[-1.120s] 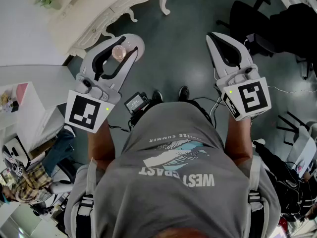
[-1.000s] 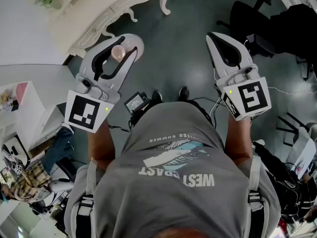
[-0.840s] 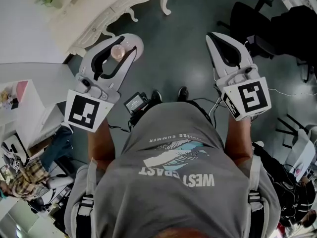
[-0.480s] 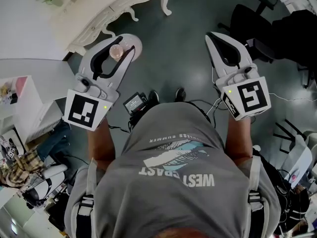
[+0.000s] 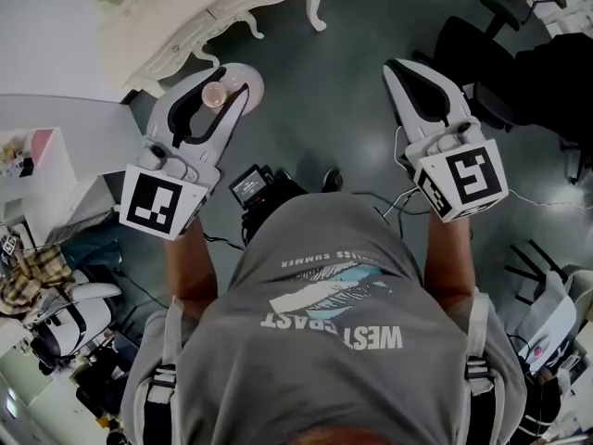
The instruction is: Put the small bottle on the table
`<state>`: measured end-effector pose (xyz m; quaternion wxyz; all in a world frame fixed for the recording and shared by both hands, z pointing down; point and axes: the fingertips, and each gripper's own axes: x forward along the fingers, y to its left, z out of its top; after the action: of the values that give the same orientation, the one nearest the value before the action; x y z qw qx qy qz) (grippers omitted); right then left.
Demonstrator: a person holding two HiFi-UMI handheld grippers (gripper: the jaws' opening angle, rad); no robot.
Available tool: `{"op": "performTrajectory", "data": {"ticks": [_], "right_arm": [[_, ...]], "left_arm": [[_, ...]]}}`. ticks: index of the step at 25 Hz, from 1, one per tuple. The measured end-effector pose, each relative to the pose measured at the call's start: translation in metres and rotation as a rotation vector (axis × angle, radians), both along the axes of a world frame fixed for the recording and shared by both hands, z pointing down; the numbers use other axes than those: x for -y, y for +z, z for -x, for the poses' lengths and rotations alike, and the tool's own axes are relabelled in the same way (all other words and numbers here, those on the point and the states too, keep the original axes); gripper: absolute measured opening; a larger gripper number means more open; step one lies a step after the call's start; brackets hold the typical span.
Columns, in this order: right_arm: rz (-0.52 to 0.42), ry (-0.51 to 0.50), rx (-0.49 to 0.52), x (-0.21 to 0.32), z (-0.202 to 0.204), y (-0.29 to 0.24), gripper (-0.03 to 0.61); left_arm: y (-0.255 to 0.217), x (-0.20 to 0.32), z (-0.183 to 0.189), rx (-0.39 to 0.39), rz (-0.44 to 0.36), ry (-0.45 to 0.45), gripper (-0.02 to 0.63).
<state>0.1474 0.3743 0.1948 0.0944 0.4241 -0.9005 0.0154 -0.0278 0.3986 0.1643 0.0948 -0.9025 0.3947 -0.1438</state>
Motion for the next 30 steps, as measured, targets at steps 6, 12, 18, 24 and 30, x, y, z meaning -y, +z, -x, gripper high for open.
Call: {"op": "performTrajectory", "data": {"ticks": [6, 12, 18, 24, 30], "right_arm": [[0.015, -0.004, 0.005, 0.012, 0.001, 0.006, 0.023], [0.031, 0.026, -0.008, 0.033, 0.008, 0.01, 0.023], [0.04, 0.072, -0.021, 0.076, 0.035, 0.007, 0.021], [0.027, 0.116, -0.017, 0.094, 0.051, 0.003, 0.02], [0.032, 0.163, -0.023, 0.129, 0.081, 0.005, 0.018]], "left_arm": [[0.008, 0.009, 0.004, 0.021, 0.034, -0.011, 0.126], [0.006, 0.039, 0.013, -0.005, 0.017, 0.012, 0.126], [0.01, 0.086, 0.041, -0.009, 0.049, 0.055, 0.126], [0.011, 0.111, 0.058, 0.004, 0.052, 0.092, 0.126], [0.013, 0.154, 0.09, -0.002, 0.054, 0.132, 0.126]]}}
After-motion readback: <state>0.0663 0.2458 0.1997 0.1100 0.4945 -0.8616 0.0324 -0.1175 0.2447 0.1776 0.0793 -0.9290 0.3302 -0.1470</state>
